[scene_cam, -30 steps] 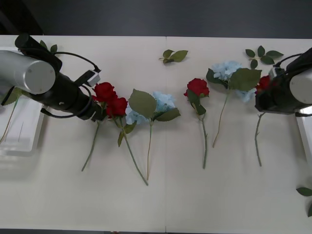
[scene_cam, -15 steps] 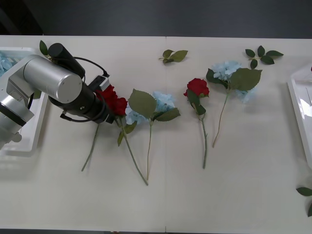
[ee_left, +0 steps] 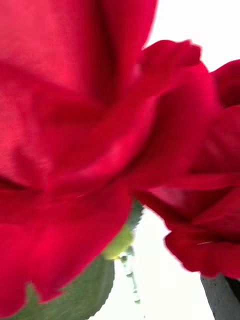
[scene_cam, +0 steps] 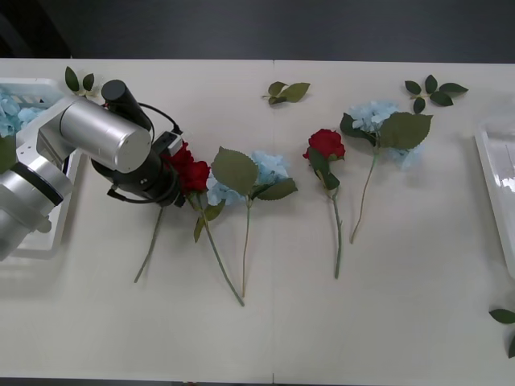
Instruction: Put the red flowers into the right box and the blue flowers into the left box
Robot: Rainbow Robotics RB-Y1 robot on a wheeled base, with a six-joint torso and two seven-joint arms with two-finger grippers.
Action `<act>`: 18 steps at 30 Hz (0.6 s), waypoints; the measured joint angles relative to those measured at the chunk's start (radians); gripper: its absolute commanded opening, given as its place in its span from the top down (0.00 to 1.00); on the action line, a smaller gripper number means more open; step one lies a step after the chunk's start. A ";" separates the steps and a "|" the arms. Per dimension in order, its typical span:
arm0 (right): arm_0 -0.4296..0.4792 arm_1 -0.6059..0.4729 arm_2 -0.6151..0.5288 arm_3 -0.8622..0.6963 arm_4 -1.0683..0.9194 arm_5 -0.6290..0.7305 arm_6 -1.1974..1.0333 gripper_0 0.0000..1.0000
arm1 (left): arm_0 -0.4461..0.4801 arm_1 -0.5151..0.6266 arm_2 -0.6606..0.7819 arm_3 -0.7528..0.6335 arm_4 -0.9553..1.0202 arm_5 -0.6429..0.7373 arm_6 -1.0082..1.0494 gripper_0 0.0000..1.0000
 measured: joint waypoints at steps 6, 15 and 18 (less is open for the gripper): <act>0.000 0.040 0.000 0.068 0.045 -0.042 0.001 1.00 | 0.000 -0.003 -0.004 0.000 -0.028 -0.022 0.000 0.07; 0.000 0.084 0.000 0.160 0.105 -0.115 0.001 1.00 | 0.000 -0.003 -0.036 0.000 -0.051 -0.028 0.000 0.09; 0.000 0.085 0.000 0.178 0.109 -0.134 0.001 0.62 | 0.000 -0.003 -0.051 0.000 -0.070 -0.028 0.000 0.09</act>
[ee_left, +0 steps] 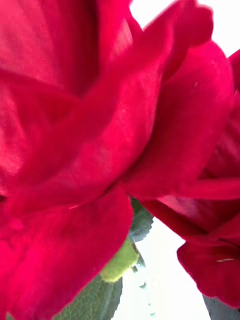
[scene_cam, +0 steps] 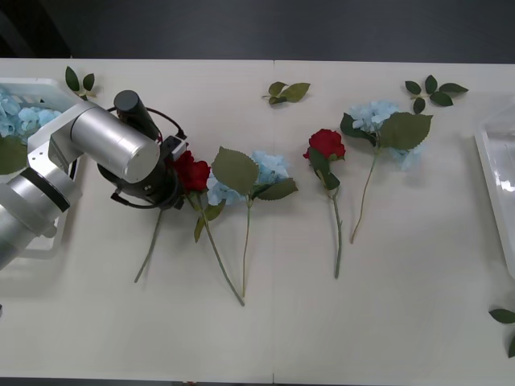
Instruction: Put the red flowers into the right box and the blue flowers into the left box
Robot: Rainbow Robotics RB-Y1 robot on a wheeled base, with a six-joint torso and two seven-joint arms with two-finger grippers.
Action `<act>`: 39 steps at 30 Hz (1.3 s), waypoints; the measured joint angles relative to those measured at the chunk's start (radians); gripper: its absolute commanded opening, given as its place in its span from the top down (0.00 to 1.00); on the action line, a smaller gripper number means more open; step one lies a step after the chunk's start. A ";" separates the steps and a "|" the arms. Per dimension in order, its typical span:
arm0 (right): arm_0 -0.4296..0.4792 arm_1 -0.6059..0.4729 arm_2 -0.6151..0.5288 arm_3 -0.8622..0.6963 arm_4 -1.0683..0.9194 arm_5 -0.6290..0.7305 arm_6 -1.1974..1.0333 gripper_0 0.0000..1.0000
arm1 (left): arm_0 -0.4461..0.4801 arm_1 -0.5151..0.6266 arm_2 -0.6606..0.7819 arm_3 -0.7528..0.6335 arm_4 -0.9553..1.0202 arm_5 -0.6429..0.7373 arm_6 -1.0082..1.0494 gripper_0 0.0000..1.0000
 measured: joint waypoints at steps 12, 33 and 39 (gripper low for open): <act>0.000 0.000 0.000 0.021 -0.065 -0.016 0.004 0.00 | 0.000 0.000 -0.006 0.010 -0.001 -0.002 0.000 0.37; 0.000 -0.076 -0.113 -0.434 -0.537 0.490 -0.042 0.00 | 0.000 -0.001 -0.038 0.036 0.002 -0.045 0.000 1.00; 0.000 -0.076 -0.117 -0.652 -0.538 0.583 -0.333 0.00 | 0.001 0.021 0.029 -0.043 0.059 -0.045 0.000 1.00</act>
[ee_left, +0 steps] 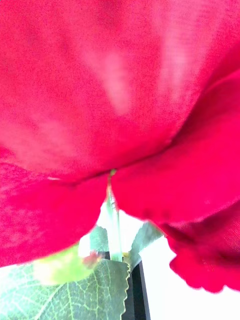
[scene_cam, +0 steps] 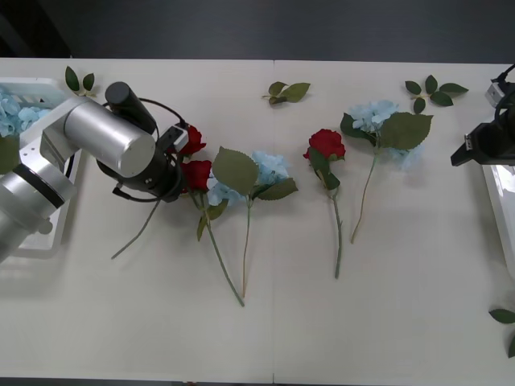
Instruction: Put the red flowers into the right box and the blue flowers into the left box
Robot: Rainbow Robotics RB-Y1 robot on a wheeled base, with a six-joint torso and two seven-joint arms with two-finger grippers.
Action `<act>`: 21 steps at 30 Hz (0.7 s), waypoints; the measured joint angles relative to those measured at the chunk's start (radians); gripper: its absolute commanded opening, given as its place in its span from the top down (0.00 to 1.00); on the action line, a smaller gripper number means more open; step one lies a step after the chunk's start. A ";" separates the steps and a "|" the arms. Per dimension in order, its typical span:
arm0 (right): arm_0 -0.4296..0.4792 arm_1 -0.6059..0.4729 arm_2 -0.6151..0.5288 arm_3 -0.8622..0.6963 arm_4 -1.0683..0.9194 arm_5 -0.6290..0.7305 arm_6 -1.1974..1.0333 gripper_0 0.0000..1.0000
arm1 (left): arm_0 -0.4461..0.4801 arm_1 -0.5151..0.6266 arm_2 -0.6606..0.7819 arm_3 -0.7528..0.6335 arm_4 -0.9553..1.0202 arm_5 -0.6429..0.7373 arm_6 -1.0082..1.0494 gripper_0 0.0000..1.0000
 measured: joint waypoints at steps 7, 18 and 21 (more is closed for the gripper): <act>0.000 0.007 0.001 -0.161 0.005 0.051 -0.173 0.00 | 0.029 0.070 0.208 -0.139 0.133 0.000 -0.010 1.00; 0.000 0.206 0.001 -0.205 0.195 0.054 -0.449 0.00 | 0.126 0.069 0.476 -0.204 0.514 0.026 -0.263 1.00; 0.000 0.266 0.001 -0.187 0.248 0.054 -0.512 0.00 | 0.126 0.068 0.477 -0.204 0.623 0.027 -0.324 1.00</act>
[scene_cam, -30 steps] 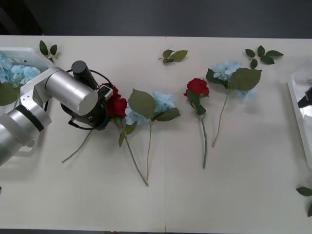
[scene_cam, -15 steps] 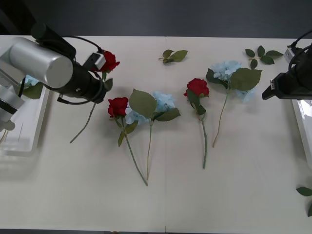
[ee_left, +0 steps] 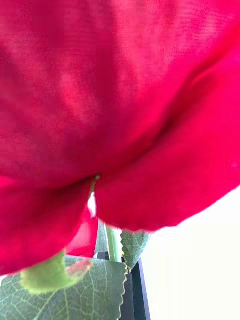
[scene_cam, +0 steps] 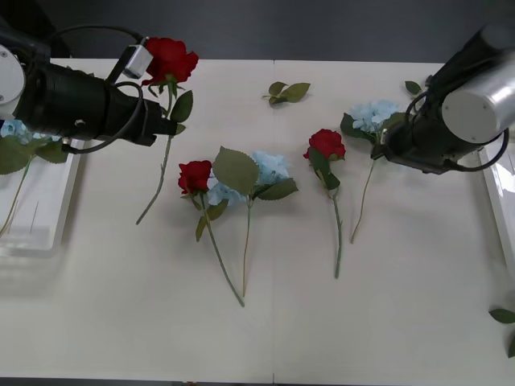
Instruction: Put the red flowers into the right box and the blue flowers into the left box
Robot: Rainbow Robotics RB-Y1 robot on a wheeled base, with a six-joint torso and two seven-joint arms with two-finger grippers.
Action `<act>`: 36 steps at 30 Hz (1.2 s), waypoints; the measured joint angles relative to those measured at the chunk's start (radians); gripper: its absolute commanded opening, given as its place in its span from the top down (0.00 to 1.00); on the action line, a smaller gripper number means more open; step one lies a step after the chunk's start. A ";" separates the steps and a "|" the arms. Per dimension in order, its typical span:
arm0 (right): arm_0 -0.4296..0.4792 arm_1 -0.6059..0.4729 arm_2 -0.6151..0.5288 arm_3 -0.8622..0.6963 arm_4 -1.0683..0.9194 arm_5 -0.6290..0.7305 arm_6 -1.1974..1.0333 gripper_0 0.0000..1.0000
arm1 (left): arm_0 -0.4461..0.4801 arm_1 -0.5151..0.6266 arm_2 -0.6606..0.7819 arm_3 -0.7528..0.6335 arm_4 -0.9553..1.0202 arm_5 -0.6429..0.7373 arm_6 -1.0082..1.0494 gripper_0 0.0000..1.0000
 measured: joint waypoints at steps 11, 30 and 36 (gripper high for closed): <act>0.000 0.140 0.000 0.114 0.143 -0.034 -0.004 0.00 | 0.000 -0.054 0.000 0.000 0.363 0.016 -0.052 1.00; 0.000 0.154 0.000 0.195 0.077 -0.126 0.000 0.00 | -0.021 -0.179 0.000 -0.058 0.444 -0.002 -0.053 1.00; 0.000 0.047 0.001 0.189 -0.110 -0.188 0.156 0.00 | -0.053 -0.204 0.000 -0.058 0.444 -0.013 -0.053 1.00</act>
